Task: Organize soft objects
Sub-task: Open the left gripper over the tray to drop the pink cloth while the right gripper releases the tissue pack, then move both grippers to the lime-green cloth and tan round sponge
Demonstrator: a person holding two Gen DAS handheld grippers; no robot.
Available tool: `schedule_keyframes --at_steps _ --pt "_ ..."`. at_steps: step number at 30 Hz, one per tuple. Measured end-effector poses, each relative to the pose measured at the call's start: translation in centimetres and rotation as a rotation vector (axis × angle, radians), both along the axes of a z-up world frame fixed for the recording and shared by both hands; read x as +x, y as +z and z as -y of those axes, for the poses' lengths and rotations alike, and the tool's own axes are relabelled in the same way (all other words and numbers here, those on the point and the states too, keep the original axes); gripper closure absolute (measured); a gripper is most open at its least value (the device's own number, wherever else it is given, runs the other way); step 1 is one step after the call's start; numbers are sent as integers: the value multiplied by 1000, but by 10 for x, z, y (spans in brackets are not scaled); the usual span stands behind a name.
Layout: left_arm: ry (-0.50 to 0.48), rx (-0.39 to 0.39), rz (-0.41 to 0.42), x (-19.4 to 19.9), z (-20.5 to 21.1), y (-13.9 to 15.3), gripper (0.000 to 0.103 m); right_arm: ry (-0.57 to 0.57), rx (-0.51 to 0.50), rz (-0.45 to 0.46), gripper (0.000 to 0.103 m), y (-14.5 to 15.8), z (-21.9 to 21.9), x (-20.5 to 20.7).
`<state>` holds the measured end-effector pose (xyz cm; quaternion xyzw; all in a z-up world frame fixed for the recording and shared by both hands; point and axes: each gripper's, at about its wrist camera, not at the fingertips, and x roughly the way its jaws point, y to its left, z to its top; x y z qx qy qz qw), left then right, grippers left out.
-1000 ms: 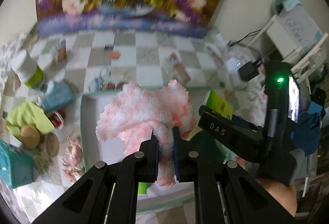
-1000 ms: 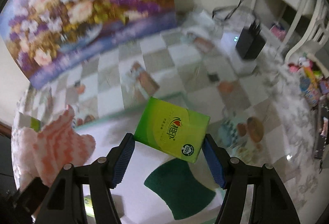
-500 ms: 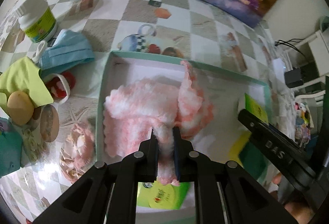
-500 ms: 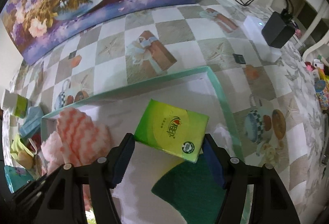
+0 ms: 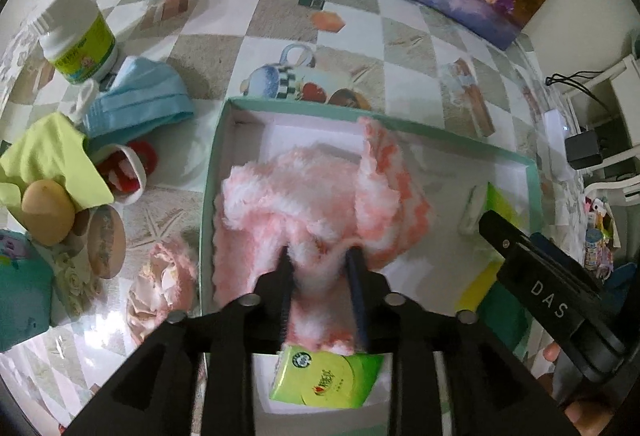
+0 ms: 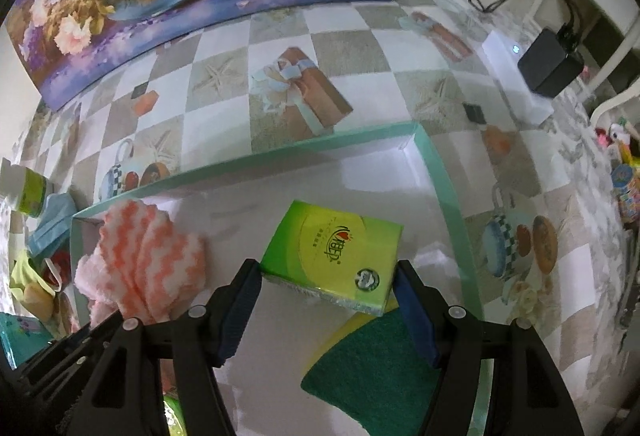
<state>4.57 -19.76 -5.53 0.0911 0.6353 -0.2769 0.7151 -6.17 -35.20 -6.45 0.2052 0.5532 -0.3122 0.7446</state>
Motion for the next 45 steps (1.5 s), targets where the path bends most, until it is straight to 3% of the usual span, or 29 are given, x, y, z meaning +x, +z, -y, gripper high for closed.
schedule_keyframes --at_steps 2,12,14,23,26,34,36,38,45 --pt "-6 -17 14 -1 -1 10 58 3 -20 6 24 8 -2 0" --pt "-11 -65 101 -2 -5 58 49 -7 -96 76 24 55 -6 -5" --pt "-1 -72 128 -1 -7 65 40 -5 -114 98 24 67 -8 -6" --pt "114 -83 231 21 -45 89 31 18 -187 159 24 106 -25 -4" --pt "181 -60 266 38 -68 91 27 34 -179 171 24 108 -32 1" --pt "384 4 311 82 -144 89 26 95 -177 123 23 93 -53 25" --pt "425 14 312 89 -158 86 23 129 -175 119 23 91 -63 35" --pt "463 20 304 97 -174 83 14 162 -170 117 20 89 -74 44" --pt "560 36 309 114 -220 79 9 258 -146 116 16 79 -116 73"
